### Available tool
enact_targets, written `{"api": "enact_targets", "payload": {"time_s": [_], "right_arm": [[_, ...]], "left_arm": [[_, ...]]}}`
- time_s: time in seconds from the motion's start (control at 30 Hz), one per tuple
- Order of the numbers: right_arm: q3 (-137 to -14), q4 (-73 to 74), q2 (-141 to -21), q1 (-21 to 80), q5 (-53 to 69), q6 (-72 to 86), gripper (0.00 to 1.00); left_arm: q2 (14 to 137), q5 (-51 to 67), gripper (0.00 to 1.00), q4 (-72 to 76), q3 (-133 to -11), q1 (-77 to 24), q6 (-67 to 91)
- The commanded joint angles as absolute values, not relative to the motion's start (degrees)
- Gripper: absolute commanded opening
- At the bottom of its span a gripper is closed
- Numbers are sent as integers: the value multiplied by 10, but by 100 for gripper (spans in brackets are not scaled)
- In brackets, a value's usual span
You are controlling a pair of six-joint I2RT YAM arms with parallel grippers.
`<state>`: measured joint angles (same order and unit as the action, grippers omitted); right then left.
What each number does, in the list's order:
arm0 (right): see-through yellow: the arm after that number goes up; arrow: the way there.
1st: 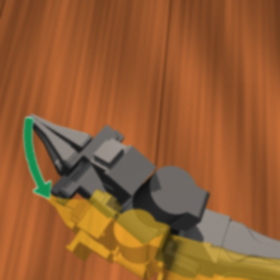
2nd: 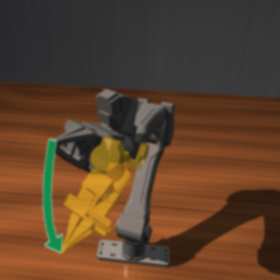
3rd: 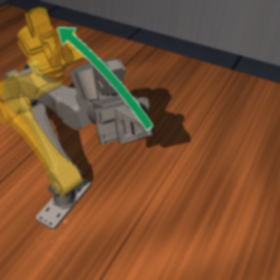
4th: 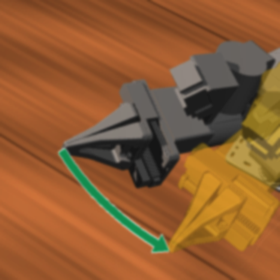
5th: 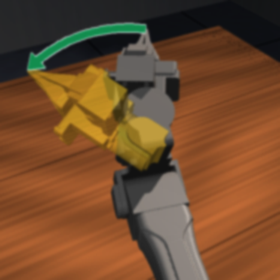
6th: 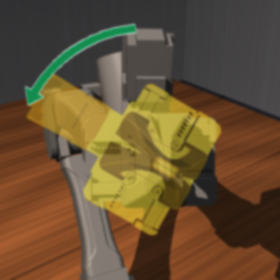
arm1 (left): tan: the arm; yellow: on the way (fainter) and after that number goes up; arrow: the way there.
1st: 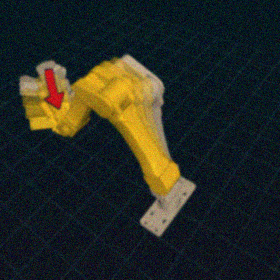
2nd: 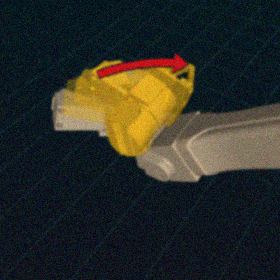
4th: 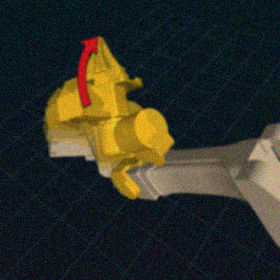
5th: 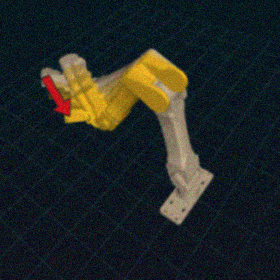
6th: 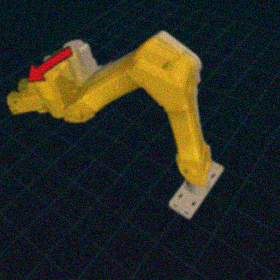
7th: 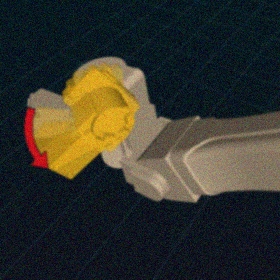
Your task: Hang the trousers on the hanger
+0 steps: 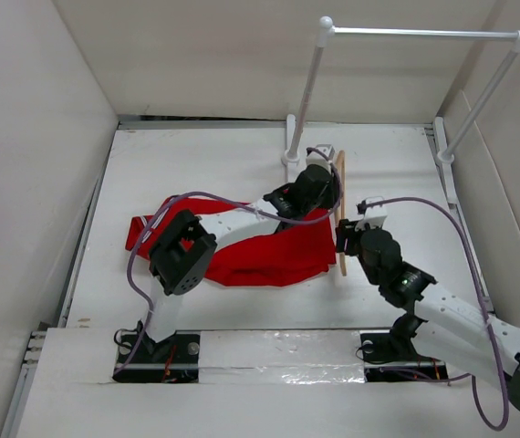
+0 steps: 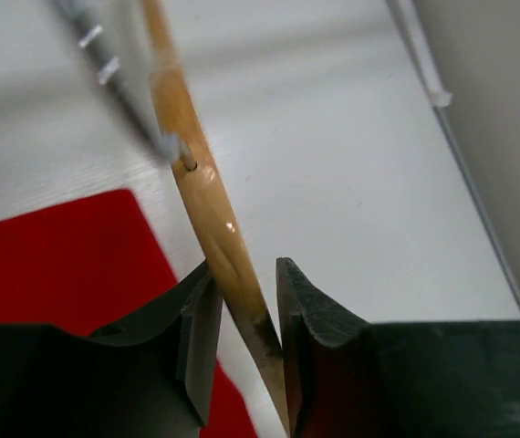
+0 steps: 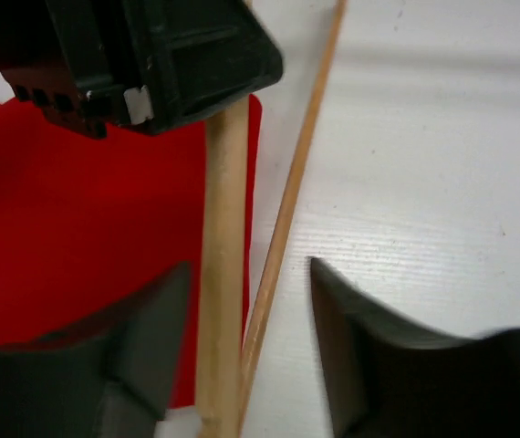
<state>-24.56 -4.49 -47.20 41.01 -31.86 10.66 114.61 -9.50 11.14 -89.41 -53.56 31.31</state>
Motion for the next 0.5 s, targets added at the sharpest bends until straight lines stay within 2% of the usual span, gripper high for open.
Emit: {"api": "enact_targets", "payload": {"time_s": [0.0, 0.13, 0.2, 0.27, 0.33, 0.37, 0.4, 0.43, 0.47], "right_arm": [[-266, 21, -432, 419, -319, 126, 67], [-279, 79, -368, 412, -281, 129, 83], [-286, 88, -341, 401, -254, 122, 85], [-292, 98, -336, 375, -206, 115, 83], [-294, 97, -350, 353, -162, 110, 61], [-293, 91, -359, 328, -141, 104, 43], [-291, 84, -384, 315, -118, 100, 10], [-290, 66, -400, 301, -65, 91, 1], [-290, 59, -417, 287, -38, 87, 0]], "left_arm": [[1087, -79, 0, 172, -832, -512, 313], [1042, -48, 0, 259, -730, -505, 354], [1034, -40, 0, 287, -711, -505, 374], [1020, -36, 0, 319, -680, -505, 396], [1004, -35, 0, 344, -644, -513, 411], [999, -40, 0, 368, -633, -513, 419], [996, -46, 0, 378, -622, -526, 436], [989, -59, 0, 402, -597, -526, 445], [988, -66, 0, 414, -585, -536, 452]]}}
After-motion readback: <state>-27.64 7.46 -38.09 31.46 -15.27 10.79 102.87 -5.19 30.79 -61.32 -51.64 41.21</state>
